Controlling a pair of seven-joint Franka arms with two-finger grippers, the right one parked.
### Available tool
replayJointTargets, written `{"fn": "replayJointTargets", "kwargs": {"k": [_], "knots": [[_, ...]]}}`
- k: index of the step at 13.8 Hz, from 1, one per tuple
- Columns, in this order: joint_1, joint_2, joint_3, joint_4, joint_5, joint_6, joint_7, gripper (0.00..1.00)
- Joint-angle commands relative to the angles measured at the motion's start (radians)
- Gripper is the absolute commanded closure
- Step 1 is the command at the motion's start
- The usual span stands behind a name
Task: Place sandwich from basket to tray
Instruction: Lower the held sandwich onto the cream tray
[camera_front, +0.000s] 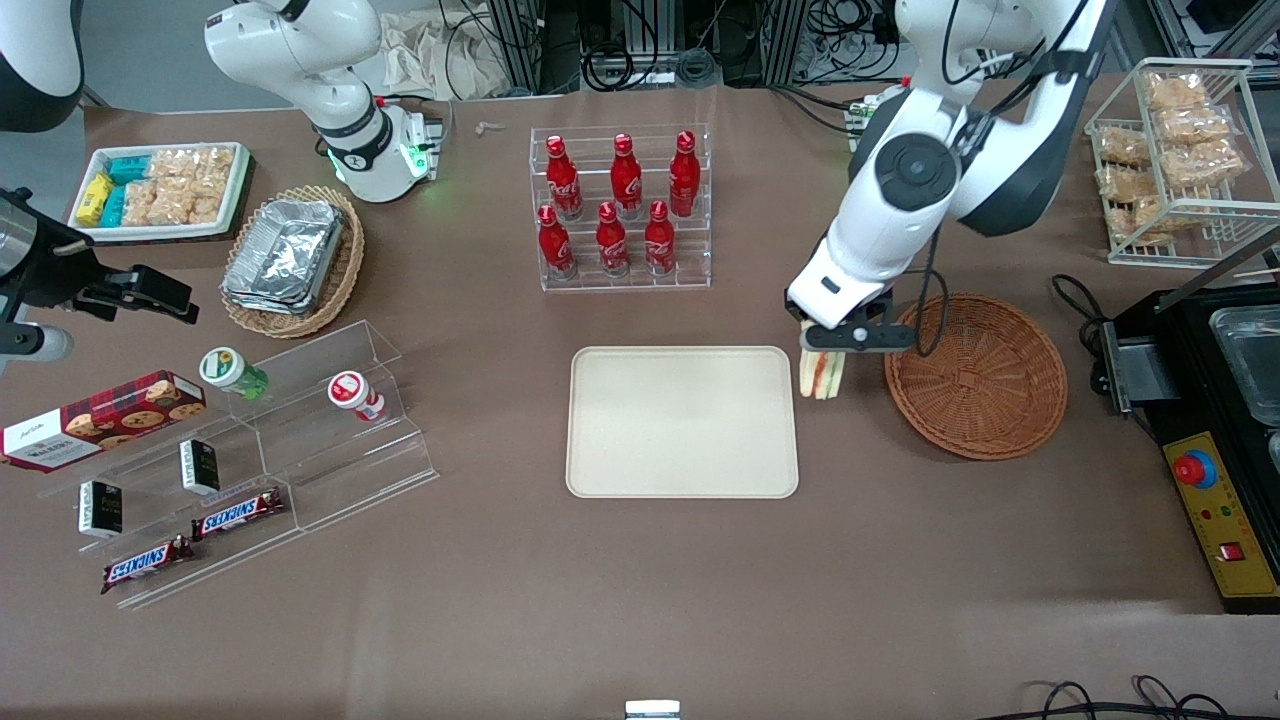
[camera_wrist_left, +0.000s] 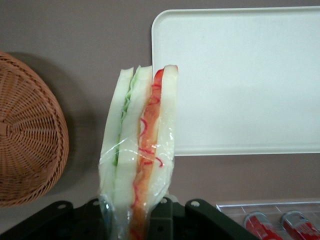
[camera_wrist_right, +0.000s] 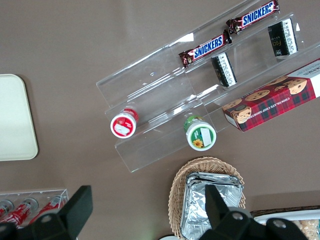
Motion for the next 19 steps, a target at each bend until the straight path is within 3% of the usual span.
{"fn": "replayJointTargets", "kwargs": {"k": [1,6,11,15,16,17,18,19], "knots": [[-0.003,0.133,-0.003,0.089,0.03,0.009,0.015,1.0],[-0.032,0.282,-0.001,0.119,0.038,0.108,0.0,1.0],[-0.063,0.448,-0.001,0.22,0.173,0.136,-0.154,1.0],[-0.072,0.488,-0.001,0.229,0.181,0.168,-0.161,1.0],[-0.072,0.497,0.0,0.229,0.181,0.177,-0.152,0.94],[-0.072,0.501,0.0,0.229,0.182,0.179,-0.152,0.3],[-0.072,0.501,0.0,0.229,0.182,0.179,-0.152,0.0],[-0.072,0.501,0.0,0.229,0.182,0.179,-0.158,0.0]]}}
